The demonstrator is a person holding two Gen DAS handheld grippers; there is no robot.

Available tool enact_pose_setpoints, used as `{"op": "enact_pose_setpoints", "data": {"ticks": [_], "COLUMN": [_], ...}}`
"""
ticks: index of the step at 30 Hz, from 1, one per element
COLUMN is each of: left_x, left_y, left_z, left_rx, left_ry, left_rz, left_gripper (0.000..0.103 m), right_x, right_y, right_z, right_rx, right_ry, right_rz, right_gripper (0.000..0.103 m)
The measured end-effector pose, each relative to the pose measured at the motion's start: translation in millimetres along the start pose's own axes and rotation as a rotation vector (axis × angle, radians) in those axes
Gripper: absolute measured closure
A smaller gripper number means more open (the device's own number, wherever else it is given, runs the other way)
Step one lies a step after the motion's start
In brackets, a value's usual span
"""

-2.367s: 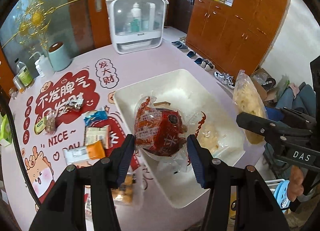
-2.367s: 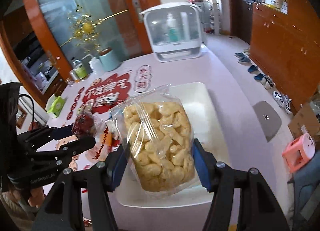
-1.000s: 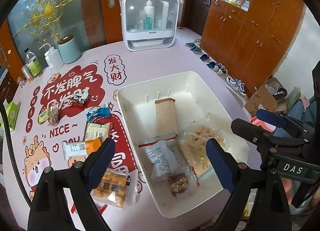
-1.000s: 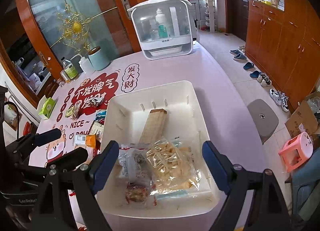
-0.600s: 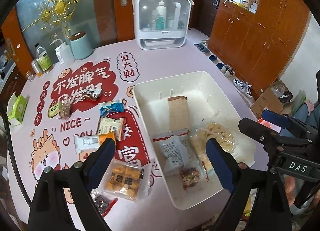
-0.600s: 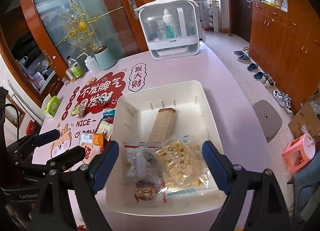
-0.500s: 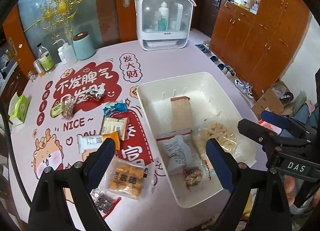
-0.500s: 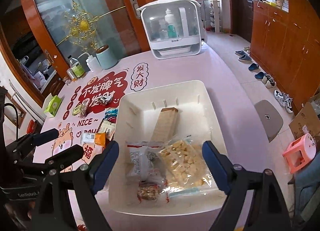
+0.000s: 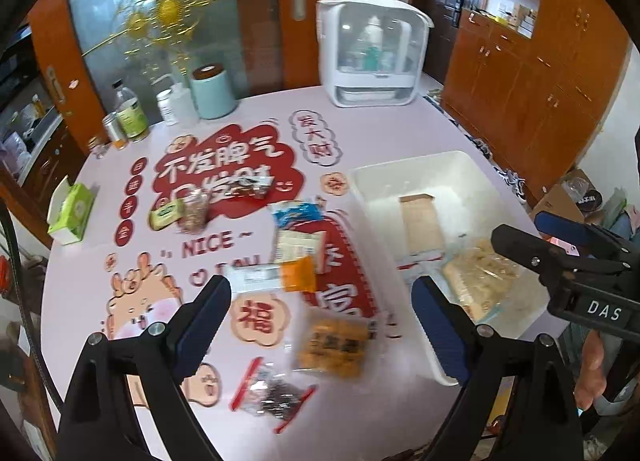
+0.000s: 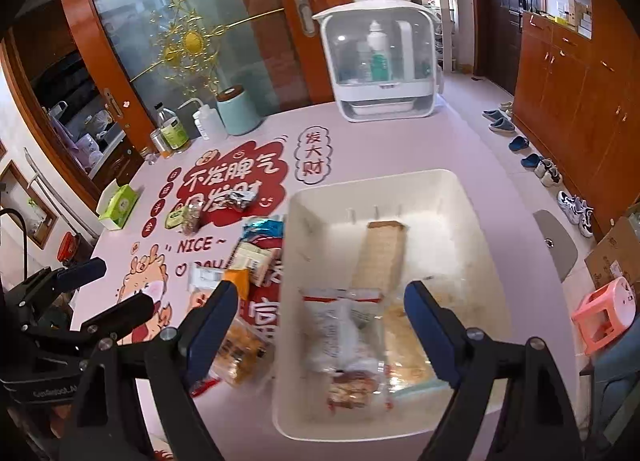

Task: Organize snacks
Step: 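Withdraw both tools from the tray toward the remaining snacks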

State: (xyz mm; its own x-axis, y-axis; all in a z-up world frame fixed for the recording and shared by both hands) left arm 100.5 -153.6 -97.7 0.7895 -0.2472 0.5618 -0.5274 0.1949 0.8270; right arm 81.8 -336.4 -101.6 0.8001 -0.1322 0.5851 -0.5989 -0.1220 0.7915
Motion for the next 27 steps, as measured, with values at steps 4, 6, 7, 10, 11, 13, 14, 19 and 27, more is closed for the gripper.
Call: {"op": "enact_pose_setpoints", "data": {"ticks": [4,6,7,10,11,13,14,19,27], "left_x": [1,2,3,6,8,10,12,24,60], "left_y": [4,7,7,8,8,6,5,3,-7], "left_z": [-44,-66,-77,-116,-129,-152,-167,-221,-283], "left_rx": [0.008,0.008,0.006,0.009,0.013,0.023,0.030,0.065,0.042], "left_ry": [0.024,0.038,0.044,0.064,0.068,0.073,0.073,0.061,0.011], "left_rz": [0.006,0.013,0.016,0.027,0.030,0.036,0.039,0.057,0.067], "left_gripper": [0.012,0.012,0.012,0.012,0.012,0.012,0.012,0.012,0.012], "right_x": [3,4,5,7,8,10,11,24,58], "right_y": [-5,-10,-11,-19,-22,-28,-30,-38,-70], "right_z": [-31,-49,-55,-81,-88,-105,-111,-144,-194], "right_rx": [-0.007,-0.017,-0.020,-0.041,-0.044,-0.050,-0.054,-0.059,0.003], "right_ry": [0.006,0.009,0.012,0.026,0.028,0.029,0.028,0.005,0.009], "right_rz": [-0.001,-0.009,-0.011,-0.020,-0.023,-0.028,-0.027,-0.010,-0.044], "right_gripper": [0.017,0.017,0.017,0.017,0.017,0.017,0.017,0.017,0.018]}}
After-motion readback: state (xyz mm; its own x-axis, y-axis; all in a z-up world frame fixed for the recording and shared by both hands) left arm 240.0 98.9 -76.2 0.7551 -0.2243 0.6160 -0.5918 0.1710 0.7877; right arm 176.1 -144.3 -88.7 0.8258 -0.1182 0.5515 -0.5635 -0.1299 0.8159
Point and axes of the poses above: each gripper's, at about its wrist camera, not at the fingertips, and y roughly against the way its jaws point, z to its right, x to its top, the point moved 7 cm from there along -y, roughly the way its jaws point, and after that the axes turned 1 degree about -z, right-handed, at the moved point
